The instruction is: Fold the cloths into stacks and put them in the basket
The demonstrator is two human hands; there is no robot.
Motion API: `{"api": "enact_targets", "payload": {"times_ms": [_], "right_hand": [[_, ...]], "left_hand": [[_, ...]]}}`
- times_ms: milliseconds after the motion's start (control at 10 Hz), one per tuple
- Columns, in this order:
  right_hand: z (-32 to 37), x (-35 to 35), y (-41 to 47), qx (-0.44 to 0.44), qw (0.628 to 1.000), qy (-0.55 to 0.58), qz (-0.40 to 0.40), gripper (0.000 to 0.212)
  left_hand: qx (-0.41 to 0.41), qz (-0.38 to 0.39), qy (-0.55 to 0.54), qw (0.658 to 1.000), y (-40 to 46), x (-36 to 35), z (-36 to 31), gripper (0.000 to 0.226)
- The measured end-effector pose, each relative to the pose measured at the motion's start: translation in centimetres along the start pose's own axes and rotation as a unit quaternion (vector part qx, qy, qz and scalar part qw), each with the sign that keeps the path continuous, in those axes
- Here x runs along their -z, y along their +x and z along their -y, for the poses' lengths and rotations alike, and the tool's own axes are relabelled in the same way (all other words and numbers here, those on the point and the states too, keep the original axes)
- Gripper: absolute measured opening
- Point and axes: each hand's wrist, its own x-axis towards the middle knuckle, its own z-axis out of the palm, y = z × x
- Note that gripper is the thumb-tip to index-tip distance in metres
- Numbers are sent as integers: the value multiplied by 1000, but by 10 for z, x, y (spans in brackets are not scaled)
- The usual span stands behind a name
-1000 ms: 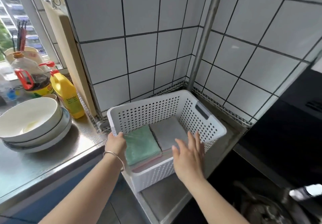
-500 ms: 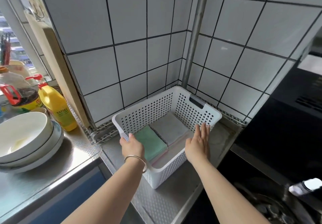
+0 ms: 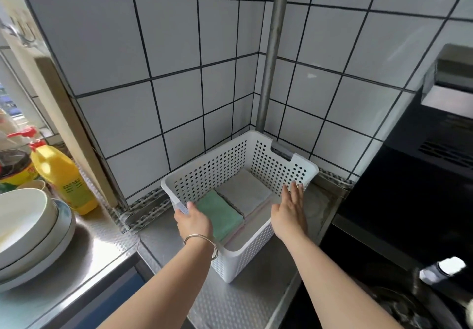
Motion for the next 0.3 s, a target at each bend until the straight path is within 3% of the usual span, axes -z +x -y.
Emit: {"api": "enact_targets", "payload": {"times_ms": [100,200,300], "right_hand": [[1,4,0,3,1000,-17,2,58],[0,10,1,14,1000,-23,5,57],[-1,30,-2,-5,993,114,-6,49]], "left_hand": [[-9,22,4,1000,0,2,-4,46],[-129,36,45,990,-7,17,6,57],[-224,53,61,971,-24,53,34,51]]}}
